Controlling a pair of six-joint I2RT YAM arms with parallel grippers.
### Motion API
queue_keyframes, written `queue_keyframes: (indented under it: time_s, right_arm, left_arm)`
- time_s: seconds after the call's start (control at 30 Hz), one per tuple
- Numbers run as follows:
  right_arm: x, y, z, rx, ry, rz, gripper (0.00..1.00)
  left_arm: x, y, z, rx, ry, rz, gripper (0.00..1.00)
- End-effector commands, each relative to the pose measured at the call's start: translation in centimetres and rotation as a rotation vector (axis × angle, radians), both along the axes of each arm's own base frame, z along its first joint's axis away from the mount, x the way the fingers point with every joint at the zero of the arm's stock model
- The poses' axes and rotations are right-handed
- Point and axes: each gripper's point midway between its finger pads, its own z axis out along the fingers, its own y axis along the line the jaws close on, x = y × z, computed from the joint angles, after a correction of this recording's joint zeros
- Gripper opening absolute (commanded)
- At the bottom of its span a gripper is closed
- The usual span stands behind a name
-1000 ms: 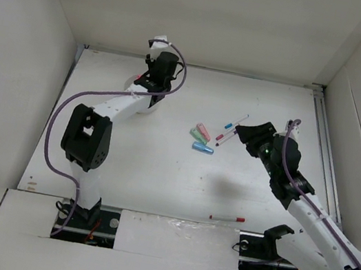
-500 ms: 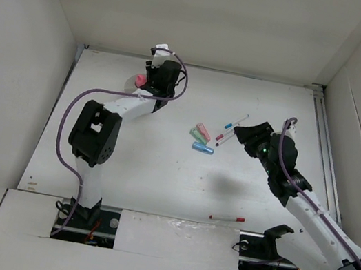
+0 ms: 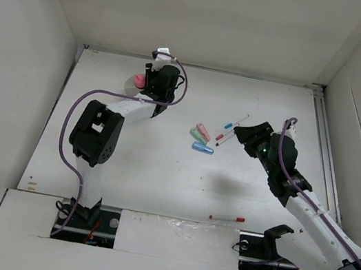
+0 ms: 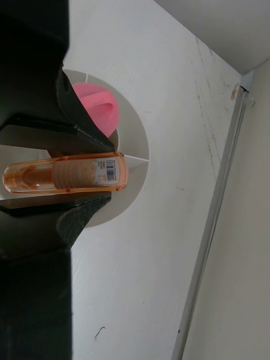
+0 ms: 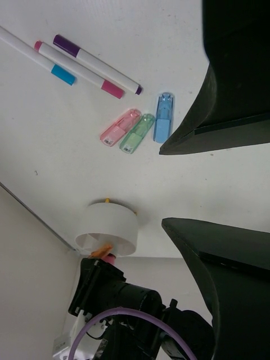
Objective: Sort the stationery into containers
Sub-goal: Place the stationery in the storage box.
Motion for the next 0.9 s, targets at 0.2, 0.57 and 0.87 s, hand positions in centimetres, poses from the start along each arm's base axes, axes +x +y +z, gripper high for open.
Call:
queue_keyframes:
  time_s: [0.2,0.57,0.87]
  right_arm:
    - [0.3,0.1,2.4,0.016,-0.072,-0.002,0.55]
    - [0.5,-0.2,2.4,0.011,-0.074,-0.024,0.55]
    - [0.5,0.0,2.1,0.009,-0.064,-0.014,0.55]
  left_arm:
    - [0.8,-0.2,1.0,0.010,-0.054,-0.012,0.10]
    - [1.1,-0.4,-0.6,0.047,-0.030,-0.031,0.16]
    - [0.9,0.0,-0.7,0.076,-0.013,-0.016,0.20]
